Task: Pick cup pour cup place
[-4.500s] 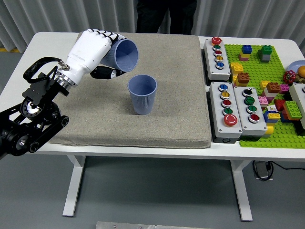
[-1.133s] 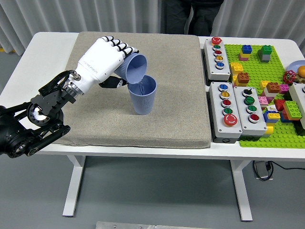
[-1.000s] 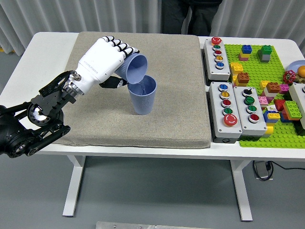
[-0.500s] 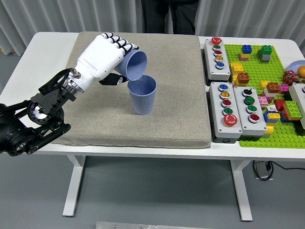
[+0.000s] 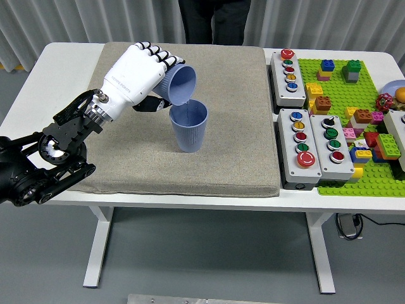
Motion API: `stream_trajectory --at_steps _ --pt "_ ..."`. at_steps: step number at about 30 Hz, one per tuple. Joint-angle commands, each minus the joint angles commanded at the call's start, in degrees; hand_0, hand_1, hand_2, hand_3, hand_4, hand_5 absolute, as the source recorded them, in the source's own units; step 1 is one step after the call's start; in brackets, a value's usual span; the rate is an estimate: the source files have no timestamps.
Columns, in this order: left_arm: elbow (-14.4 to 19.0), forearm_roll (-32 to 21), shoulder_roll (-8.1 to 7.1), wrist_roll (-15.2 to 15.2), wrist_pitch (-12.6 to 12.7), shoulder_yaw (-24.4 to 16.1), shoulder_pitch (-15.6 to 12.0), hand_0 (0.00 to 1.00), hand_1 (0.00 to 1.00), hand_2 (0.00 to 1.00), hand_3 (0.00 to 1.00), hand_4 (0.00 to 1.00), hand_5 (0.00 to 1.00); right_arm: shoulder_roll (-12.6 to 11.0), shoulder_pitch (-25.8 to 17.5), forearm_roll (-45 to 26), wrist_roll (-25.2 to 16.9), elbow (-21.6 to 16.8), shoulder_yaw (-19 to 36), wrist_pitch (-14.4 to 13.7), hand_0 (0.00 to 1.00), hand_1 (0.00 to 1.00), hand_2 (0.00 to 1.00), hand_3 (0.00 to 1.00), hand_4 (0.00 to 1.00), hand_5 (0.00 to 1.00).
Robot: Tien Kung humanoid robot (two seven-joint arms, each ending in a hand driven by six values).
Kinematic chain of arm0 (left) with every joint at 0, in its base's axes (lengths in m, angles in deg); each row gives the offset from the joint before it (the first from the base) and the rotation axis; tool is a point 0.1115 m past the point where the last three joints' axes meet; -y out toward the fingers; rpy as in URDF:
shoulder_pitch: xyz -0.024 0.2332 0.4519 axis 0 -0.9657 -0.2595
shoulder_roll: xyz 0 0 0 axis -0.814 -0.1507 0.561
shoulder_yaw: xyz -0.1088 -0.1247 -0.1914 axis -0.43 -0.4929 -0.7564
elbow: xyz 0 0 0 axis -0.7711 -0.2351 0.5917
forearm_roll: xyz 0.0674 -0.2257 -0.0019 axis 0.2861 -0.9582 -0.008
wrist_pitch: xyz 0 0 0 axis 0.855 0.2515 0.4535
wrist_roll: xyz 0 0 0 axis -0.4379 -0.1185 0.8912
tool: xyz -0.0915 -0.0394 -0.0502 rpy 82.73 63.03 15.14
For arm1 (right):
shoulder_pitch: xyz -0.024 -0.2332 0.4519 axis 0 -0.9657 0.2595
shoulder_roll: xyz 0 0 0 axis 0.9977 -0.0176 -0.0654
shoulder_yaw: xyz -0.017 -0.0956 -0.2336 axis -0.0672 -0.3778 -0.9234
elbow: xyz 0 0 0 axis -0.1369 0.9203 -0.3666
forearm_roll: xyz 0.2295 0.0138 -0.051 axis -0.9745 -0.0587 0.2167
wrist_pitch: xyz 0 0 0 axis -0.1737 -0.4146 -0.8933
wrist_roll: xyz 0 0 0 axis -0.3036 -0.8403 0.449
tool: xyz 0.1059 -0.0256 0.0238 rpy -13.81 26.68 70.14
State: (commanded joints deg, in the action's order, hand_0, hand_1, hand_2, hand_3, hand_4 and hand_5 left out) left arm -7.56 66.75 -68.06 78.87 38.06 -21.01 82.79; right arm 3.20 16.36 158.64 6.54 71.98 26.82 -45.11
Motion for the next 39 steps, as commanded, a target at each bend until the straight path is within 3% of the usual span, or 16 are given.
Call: stream_trajectory --at_steps 19,39 --pt "-0.5 0.0 -0.72 -1.8 0.0 4.3 2.3 0.406 0.489 0.522 0.527 0.706 0.136 0.0 0.0 -0.3 0.0 0.0 -0.1 0.0 0.667 0.609 0.554 0.539 0.002 0.138" --pt "-0.7 0.0 -1.09 -2.9 0.0 4.9 2.5 0.408 0.492 0.521 0.531 0.699 0.126 0.0 -0.5 -0.6 0.0 -0.1 -0.4 0.0 0.668 0.609 0.553 0.538 0.002 0.138"
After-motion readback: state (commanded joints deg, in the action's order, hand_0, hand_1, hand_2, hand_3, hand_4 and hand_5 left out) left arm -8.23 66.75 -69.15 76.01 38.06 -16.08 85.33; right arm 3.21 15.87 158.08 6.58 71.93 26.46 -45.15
